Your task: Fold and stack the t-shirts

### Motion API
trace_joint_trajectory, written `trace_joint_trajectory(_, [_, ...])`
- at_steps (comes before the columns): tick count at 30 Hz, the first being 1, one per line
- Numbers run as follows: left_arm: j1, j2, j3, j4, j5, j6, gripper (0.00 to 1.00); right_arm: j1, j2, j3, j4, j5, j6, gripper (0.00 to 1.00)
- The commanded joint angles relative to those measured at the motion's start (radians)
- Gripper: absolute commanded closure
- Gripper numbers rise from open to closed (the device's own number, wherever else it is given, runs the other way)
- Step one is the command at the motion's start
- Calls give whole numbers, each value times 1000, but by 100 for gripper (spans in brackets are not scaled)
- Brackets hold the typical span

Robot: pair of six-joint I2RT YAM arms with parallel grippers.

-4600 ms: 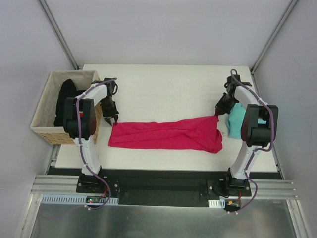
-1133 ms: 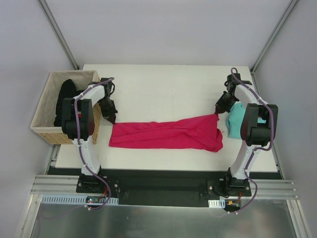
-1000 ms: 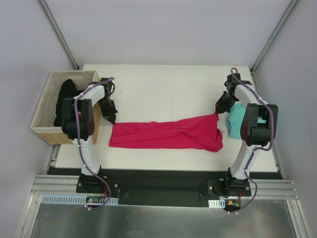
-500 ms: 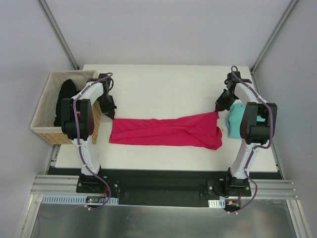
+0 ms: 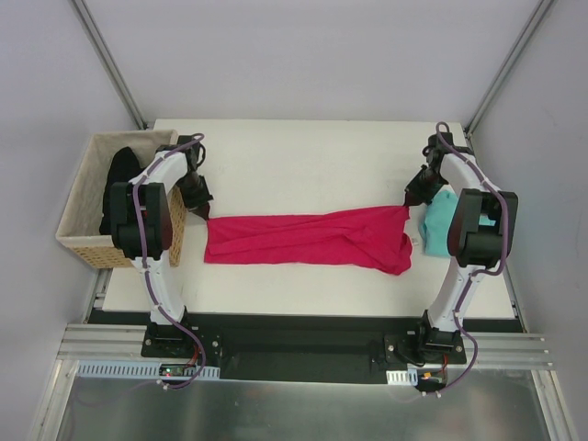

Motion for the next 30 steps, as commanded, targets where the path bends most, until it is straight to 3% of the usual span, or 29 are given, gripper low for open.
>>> trace_joint_trajectory(1, [29,-21,34,-21,-38,-22,100,-22,11,43,8,29,17,99])
trace_joint_trajectory(13, [31,-28,33,-23,-31,-23,100,-25,50,77,-3,-6,-1,99])
trace_joint_trajectory(14, [31,-26,33,-21,-21,-22,100,-25,54,86,-4,-15,-3,93])
trace_joint_trajectory(15, [32,-20,39,-23,-18,-22,99,-25,59,92,-12,-17,-7,77])
trace_joint_trajectory(16, [31,-18,37,-23,-15,-22,96,-25,65,95,-13,-18,-11,73])
trace_joint_trajectory(19, [32,-17,36,-23,-1,-22,48,-25,67,102,-20,-17,-21,63])
trace_joint_trajectory(21, [32,-24,33,-21,-7,-25,28,-25,61,112,-24,-3,-27,63])
trace_joint_trajectory(24, [32,-41,31,-21,-14,-26,22,-24,36,131,-26,16,-43,63])
trace_joint_trajectory(30, [32,-69,36,-21,-4,-29,21,-2,-8,200,-59,97,-89,63])
